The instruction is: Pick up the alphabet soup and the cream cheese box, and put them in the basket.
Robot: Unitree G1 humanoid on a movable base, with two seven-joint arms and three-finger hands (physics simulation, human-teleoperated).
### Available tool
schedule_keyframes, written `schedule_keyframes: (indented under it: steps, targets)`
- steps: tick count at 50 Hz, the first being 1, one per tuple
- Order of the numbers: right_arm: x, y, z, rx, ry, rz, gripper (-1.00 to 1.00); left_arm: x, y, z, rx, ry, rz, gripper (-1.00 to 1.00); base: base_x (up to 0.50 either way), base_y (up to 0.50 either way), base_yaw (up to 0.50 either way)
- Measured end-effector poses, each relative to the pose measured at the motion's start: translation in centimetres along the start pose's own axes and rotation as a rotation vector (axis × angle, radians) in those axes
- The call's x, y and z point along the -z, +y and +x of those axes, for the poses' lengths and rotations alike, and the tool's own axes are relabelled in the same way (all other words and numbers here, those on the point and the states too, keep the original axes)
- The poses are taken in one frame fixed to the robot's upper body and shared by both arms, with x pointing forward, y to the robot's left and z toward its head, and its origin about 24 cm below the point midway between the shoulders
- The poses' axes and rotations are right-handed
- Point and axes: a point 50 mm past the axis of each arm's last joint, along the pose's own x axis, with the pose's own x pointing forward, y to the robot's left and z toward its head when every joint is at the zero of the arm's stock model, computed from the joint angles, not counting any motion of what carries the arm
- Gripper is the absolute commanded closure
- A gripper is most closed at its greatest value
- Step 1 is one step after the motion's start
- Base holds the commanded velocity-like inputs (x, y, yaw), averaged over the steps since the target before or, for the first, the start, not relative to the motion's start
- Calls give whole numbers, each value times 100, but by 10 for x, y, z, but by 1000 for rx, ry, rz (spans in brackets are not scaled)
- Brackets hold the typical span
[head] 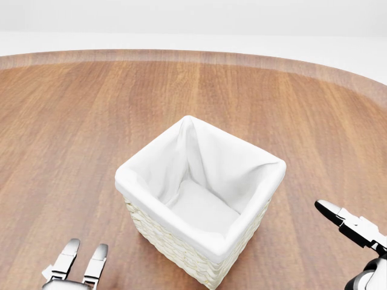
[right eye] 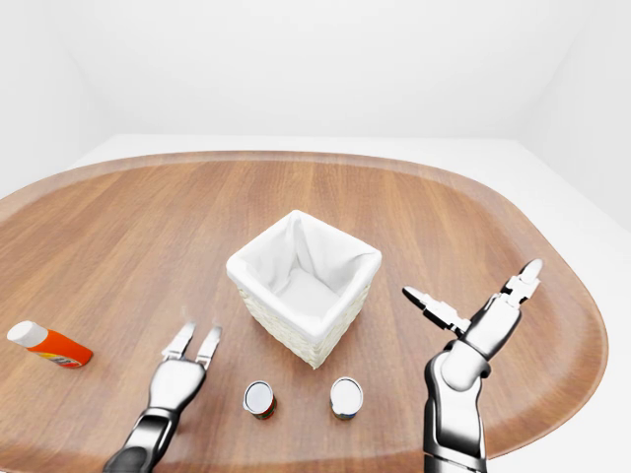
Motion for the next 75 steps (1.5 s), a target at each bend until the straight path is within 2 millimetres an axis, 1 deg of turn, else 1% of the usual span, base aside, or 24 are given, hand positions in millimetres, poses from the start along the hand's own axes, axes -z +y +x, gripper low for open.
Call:
schedule_keyframes:
  steps: [10, 26, 35, 50, 51, 52, 53, 54, 55, 75]
  targets:
    - [0, 0, 0, -1, 0, -2, -100, 2, -2, 12, 38, 8, -17, -100, 0, 0, 0]
    - [0, 1, 0, -2, -1, -6, -100, 5, -8, 32, 150, 13, -37, -100, 0, 0, 0]
    - [1, 1, 0, -3, -2, -6, -100, 8, -10, 35, 195, 22, -54, -100, 0, 0, 0]
    - [1, 1, 1, -4, -2, -6, -100, 10, -15, 34, 245, 33, -67, -100, 0, 0, 0]
    - [1, 1, 1, -4, -2, -6, -100, 10, -15, 33, 248, 34, -68, -76, 0, 0, 0]
    - [1, 1, 1, -4, -2, -6, -100, 11, -15, 34, 247, 34, -66, -14, 0, 0, 0]
    - [1, 1, 1, -4, -2, -6, -100, 11, -14, 35, 243, 32, -62, 26, 0, 0, 0]
    - [1, 1, 1, -4, -2, -6, -100, 12, -12, 36, 238, 29, -61, 74, 0, 0, 0]
    - [1, 1, 1, -4, -2, -6, -100, 12, -12, 36, 234, 29, -61, 100, 0, 0, 0]
    - [1, 2, 1, -7, -3, -11, -100, 17, -1, 47, 198, 37, -70, 100, 0, 0, 0]
